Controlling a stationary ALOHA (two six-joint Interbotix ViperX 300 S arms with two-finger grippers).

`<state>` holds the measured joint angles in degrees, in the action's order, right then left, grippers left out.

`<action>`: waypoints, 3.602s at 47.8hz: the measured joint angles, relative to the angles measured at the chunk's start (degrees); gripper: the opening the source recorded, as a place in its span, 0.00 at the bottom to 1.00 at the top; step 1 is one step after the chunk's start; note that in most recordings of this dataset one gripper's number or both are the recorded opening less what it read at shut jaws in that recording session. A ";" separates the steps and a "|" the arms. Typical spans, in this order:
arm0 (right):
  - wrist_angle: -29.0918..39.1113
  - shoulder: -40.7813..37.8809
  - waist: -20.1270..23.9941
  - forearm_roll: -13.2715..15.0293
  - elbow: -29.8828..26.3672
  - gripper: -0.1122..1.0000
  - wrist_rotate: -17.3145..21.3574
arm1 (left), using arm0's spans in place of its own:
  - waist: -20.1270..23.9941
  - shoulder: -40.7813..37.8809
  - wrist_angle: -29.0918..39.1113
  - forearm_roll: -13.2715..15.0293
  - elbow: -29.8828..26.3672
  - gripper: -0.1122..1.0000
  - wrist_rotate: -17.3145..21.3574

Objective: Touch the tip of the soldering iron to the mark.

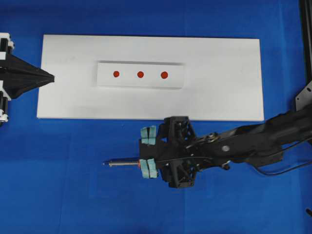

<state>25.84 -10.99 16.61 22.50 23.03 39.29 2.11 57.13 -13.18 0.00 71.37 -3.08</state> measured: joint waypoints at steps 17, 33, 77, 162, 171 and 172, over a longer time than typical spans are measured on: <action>10.72 13.71 0.00 2.02 0.00 0.83 0.09 | 0.00 0.88 0.79 0.00 0.00 0.10 -0.26; 12.30 15.47 -1.41 2.64 0.09 0.83 0.00 | 0.00 0.97 1.14 0.00 0.00 0.10 -0.62; 7.73 19.60 -19.25 3.43 2.11 0.83 -12.13 | 0.00 0.97 1.14 0.00 0.00 0.10 -0.70; 4.75 73.39 -19.25 0.79 38.50 0.80 -10.20 | 0.00 1.23 1.14 0.09 0.00 0.10 -0.70; 4.31 73.48 -19.34 0.79 38.50 0.80 -10.20 | 0.09 1.14 1.14 0.00 0.00 0.10 -0.70; 4.22 73.48 -19.34 0.79 38.50 0.80 -10.20 | 0.00 1.23 1.05 0.00 0.00 0.10 -0.70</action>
<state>30.06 62.49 -2.72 23.29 61.52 29.09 2.11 58.36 -12.13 0.00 71.37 -3.78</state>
